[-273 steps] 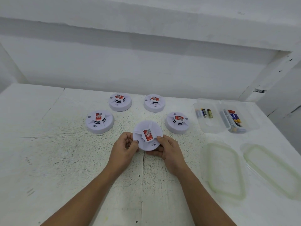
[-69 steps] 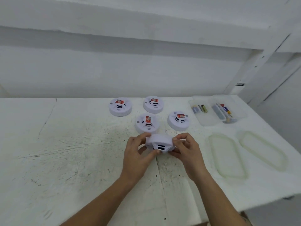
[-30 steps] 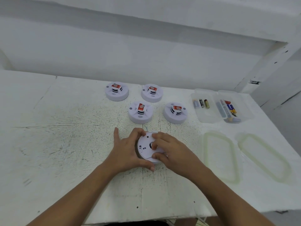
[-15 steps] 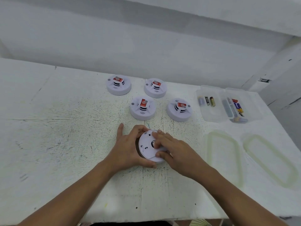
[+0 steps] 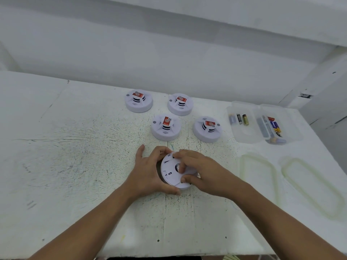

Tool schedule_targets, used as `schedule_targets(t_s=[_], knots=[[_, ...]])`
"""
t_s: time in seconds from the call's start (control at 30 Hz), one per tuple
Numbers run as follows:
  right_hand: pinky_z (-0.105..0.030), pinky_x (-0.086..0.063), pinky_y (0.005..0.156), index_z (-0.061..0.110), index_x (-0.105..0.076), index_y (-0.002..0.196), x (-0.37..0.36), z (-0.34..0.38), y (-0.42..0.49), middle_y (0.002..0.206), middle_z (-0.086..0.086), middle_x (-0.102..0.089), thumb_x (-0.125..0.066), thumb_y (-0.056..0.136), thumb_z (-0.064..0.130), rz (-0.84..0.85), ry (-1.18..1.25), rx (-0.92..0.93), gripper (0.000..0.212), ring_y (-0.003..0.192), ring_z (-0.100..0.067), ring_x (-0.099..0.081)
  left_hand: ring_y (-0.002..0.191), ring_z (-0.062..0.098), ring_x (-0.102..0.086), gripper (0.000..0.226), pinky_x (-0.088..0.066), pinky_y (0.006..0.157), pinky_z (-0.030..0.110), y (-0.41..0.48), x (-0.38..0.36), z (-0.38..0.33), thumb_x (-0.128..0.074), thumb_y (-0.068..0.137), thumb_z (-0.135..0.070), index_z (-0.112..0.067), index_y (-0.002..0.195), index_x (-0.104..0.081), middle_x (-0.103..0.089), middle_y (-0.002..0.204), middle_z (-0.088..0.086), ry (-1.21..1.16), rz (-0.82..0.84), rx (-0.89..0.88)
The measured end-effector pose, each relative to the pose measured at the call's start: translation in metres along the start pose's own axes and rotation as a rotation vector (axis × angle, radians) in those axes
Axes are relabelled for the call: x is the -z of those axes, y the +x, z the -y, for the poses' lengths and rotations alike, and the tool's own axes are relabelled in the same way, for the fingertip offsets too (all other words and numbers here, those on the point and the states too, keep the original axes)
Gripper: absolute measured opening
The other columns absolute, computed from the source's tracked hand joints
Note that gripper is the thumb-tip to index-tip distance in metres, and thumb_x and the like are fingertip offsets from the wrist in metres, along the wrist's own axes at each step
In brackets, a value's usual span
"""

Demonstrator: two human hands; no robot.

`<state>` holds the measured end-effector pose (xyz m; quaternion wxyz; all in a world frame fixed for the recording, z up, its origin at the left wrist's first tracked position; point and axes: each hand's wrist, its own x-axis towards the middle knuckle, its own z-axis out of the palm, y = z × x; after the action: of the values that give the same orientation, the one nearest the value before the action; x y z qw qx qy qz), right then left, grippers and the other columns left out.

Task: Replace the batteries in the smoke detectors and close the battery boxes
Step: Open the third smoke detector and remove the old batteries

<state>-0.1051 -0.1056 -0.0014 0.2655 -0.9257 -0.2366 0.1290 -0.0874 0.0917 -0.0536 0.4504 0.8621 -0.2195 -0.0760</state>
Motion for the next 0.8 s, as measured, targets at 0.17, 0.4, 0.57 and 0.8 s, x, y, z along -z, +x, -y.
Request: schedule_targets(t_s=[0.17, 0.4, 0.57, 0.8], knots=[[-0.011, -0.030, 0.086, 0.013, -0.064, 0.085, 0.013, 0.011, 0.013, 0.125, 0.011, -0.044, -0.071, 0.081, 0.018, 0.100, -0.018, -0.055, 0.009, 0.115, -0.001, -0.035, 0.112, -0.021, -0.040, 0.091, 0.015, 0.111, 0.021, -0.004, 0.000, -0.003, -0.088, 0.040, -0.056, -0.034, 0.114, -0.039, -0.063, 0.099, -0.028, -0.022, -0.028, 0.001], [-0.020, -0.043, 0.078, 0.010, -0.064, 0.075, 0.016, 0.020, 0.014, 0.104, 0.012, -0.038, -0.077, 0.073, 0.015, 0.067, 0.011, -0.067, 0.014, 0.096, -0.005, -0.046, 0.109, -0.027, -0.036, 0.091, 0.014, 0.111, 0.021, -0.006, 0.000, -0.004, -0.084, 0.040, -0.061, -0.032, 0.114, -0.040, -0.064, 0.101, -0.025, -0.020, -0.032, -0.005], [-0.015, -0.042, 0.076, 0.015, -0.063, 0.072, 0.000, 0.016, 0.004, 0.099, 0.011, -0.042, -0.080, 0.071, 0.015, -0.185, 0.176, -0.126, 0.017, 0.092, -0.005, -0.047, 0.109, -0.020, -0.043, 0.091, 0.014, 0.110, 0.017, -0.006, 0.000, -0.003, -0.085, 0.038, -0.062, -0.036, 0.113, -0.039, -0.063, 0.101, -0.027, -0.011, -0.032, 0.004], [-0.029, -0.047, 0.071, 0.018, -0.057, 0.083, 0.001, -0.011, 0.003, 0.093, -0.001, -0.054, -0.075, 0.077, 0.008, -0.758, 0.722, -0.659, 0.020, 0.088, -0.020, -0.055, 0.111, -0.032, -0.028, 0.095, 0.013, 0.112, 0.020, -0.005, 0.000, -0.003, -0.081, 0.035, -0.068, -0.037, 0.115, -0.039, -0.060, 0.105, -0.029, -0.002, -0.035, 0.004]])
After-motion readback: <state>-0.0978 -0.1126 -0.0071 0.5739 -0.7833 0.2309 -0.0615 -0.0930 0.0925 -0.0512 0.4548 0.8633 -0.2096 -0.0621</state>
